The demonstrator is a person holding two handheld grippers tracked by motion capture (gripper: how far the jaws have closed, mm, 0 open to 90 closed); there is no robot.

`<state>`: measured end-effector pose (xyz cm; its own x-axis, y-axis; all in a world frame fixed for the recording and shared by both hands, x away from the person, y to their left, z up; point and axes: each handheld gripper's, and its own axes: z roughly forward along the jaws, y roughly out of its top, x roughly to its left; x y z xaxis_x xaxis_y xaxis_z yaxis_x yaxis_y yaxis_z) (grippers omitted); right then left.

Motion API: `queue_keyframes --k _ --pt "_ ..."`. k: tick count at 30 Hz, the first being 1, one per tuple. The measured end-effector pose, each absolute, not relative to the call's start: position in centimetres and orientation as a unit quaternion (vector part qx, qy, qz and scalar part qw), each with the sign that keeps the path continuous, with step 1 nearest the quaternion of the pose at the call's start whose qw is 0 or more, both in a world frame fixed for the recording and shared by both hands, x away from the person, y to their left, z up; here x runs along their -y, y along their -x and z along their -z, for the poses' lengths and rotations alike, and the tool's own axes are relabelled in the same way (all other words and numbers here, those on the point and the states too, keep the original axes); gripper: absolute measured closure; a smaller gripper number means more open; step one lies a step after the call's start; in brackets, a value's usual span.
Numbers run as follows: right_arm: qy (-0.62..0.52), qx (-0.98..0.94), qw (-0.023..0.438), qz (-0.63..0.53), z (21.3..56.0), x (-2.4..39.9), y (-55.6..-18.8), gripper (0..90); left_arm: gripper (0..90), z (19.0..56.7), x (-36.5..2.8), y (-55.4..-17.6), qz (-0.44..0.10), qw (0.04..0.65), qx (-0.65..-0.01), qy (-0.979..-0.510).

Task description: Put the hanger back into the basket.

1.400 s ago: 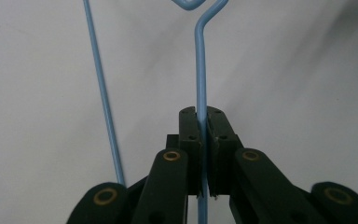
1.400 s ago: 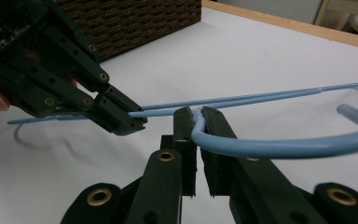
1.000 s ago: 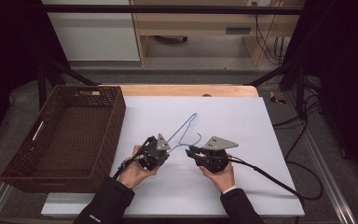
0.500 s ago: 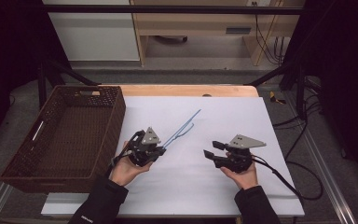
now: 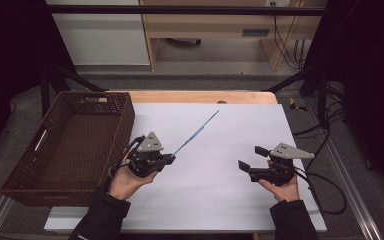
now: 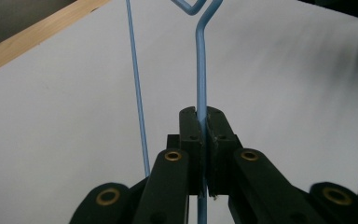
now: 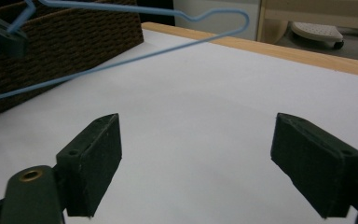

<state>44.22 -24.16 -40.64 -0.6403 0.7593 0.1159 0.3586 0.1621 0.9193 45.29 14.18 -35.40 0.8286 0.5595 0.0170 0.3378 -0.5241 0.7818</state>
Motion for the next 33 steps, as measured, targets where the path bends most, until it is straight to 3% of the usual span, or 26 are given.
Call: queue_keyframes --k 7,22,33 --pt "-0.397 -0.739 0.196 -0.508 41.1 25.3 -43.9 7.8 87.2 33.7 -14.6 -44.5 -0.134 0.428 -0.241 -0.861" --pt "-0.403 -0.735 0.206 -0.504 40.9 26.0 -43.3 6.4 87.2 29.3 -16.7 -44.3 -0.144 0.428 -0.233 -0.861" --pt "-0.402 -0.735 0.207 -0.505 40.9 26.0 -43.2 6.2 87.2 26.6 -20.4 -45.4 -0.139 0.445 -0.246 -0.850"
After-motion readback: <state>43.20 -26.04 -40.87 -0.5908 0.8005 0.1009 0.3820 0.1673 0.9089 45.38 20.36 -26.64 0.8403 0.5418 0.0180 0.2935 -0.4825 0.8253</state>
